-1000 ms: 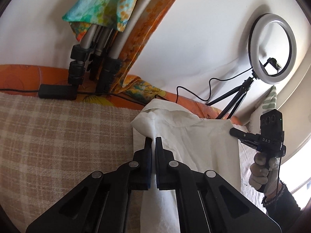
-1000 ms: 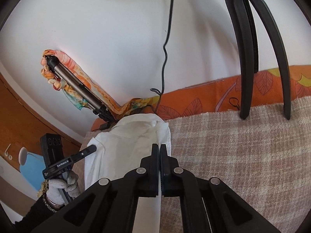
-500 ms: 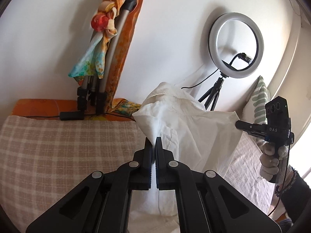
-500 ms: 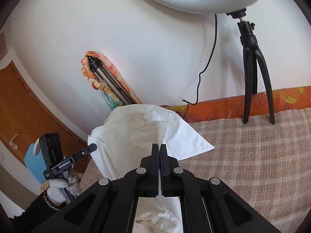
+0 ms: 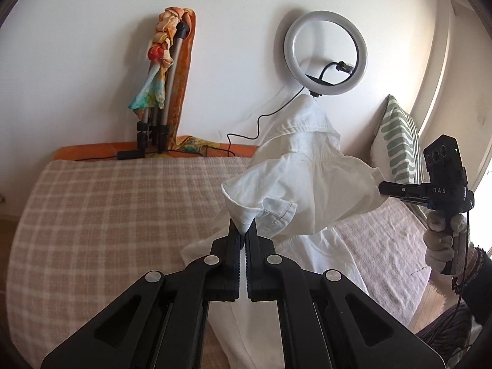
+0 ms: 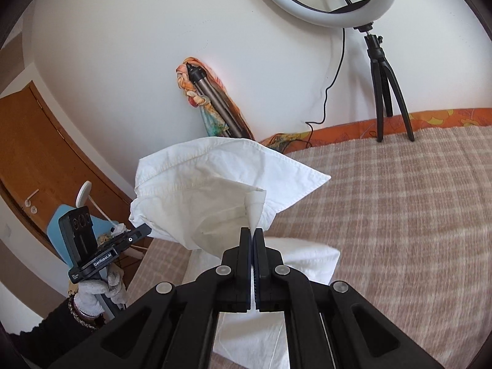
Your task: Fold small clothes
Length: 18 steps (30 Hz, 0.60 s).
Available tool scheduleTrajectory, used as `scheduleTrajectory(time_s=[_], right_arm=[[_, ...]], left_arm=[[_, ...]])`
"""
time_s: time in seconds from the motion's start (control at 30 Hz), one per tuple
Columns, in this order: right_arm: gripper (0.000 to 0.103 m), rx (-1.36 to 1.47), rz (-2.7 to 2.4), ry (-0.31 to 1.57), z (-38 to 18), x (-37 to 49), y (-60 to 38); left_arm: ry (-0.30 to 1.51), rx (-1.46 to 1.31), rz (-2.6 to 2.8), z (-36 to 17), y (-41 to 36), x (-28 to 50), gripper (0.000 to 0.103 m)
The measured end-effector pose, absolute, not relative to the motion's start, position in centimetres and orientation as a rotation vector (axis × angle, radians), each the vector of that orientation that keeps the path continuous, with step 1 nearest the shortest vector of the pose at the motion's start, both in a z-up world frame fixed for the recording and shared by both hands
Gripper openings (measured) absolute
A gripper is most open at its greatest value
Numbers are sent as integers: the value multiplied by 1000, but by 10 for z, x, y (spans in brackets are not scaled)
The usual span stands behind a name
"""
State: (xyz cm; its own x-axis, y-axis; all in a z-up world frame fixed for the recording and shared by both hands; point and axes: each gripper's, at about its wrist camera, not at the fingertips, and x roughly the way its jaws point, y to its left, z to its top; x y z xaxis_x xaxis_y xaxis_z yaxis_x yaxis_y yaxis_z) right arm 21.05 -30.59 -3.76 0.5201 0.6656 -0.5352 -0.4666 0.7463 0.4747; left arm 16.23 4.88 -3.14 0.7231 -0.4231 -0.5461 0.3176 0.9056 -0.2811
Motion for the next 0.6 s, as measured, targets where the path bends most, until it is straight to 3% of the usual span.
scheduleTrajectory(time_s=[0.5,0.6], right_arm=[[0,136,616,855,-99,127,-318],[5,110,576,876,-103,116,-331]], left_arm=[[796,-43,-410,-90,44,74,2],[798,-55,-408,-85,54,60,10]])
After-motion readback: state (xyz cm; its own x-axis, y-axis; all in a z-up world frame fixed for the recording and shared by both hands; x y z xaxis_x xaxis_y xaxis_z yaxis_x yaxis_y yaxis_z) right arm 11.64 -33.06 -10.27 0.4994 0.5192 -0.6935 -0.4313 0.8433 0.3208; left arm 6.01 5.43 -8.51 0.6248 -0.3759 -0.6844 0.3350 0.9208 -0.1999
